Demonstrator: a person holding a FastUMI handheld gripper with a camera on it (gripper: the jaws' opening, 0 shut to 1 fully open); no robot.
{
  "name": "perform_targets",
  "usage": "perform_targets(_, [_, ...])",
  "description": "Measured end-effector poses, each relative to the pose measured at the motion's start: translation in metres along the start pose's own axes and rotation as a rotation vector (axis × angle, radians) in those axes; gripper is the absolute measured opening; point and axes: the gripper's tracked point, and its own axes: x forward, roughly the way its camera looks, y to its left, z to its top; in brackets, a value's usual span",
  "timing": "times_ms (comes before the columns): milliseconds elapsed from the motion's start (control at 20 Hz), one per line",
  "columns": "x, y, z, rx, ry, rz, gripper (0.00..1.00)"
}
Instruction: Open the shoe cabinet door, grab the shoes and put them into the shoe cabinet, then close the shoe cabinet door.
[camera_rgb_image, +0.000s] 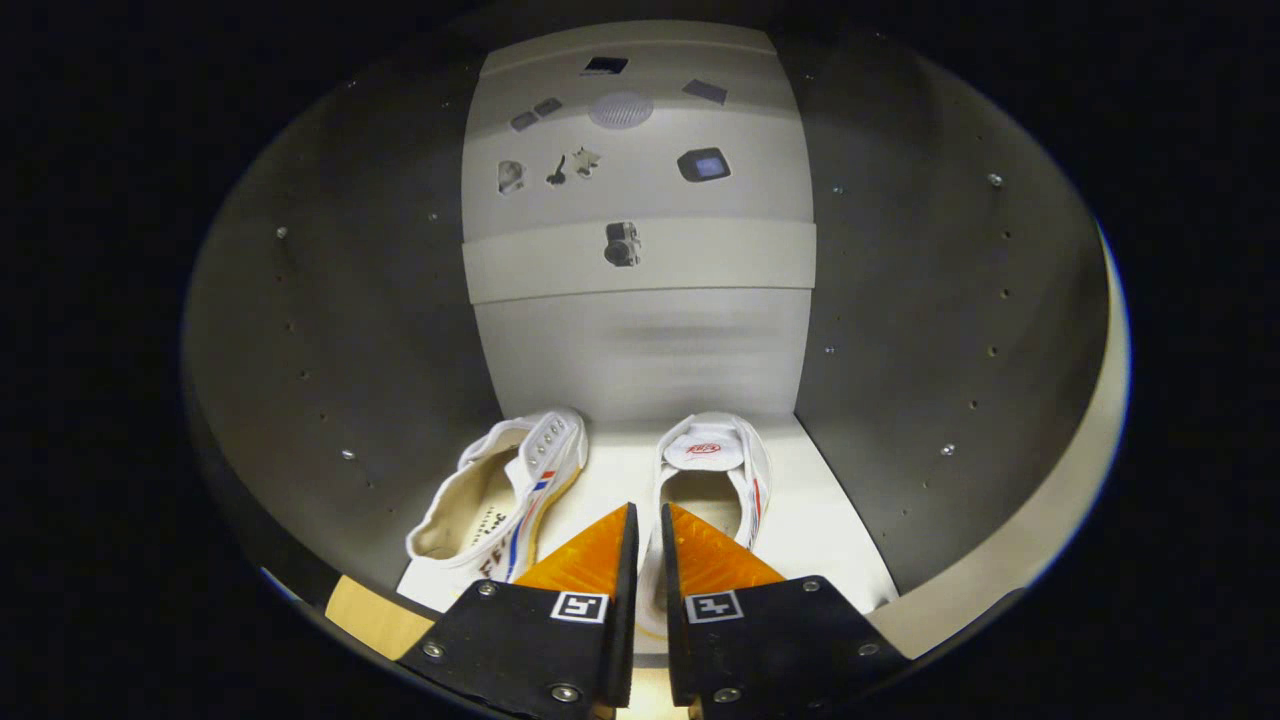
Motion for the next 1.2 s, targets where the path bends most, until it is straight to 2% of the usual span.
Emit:
perform_targets(350, [-0.083,0.008,0.008,-0.016,-0.077,-0.035,0.14])
perform_targets(900, [-0.219,0.014,-0.012,0.0,-0.143,-0.102,0.14])
perform_targets(1050, [-0.258,0.023,-0.019,0.022,-0.155,-0.083,0.2])
perform_targets(1200, [-0.291,0.032,-0.023,0.017,-0.193,-0.069,0.31])
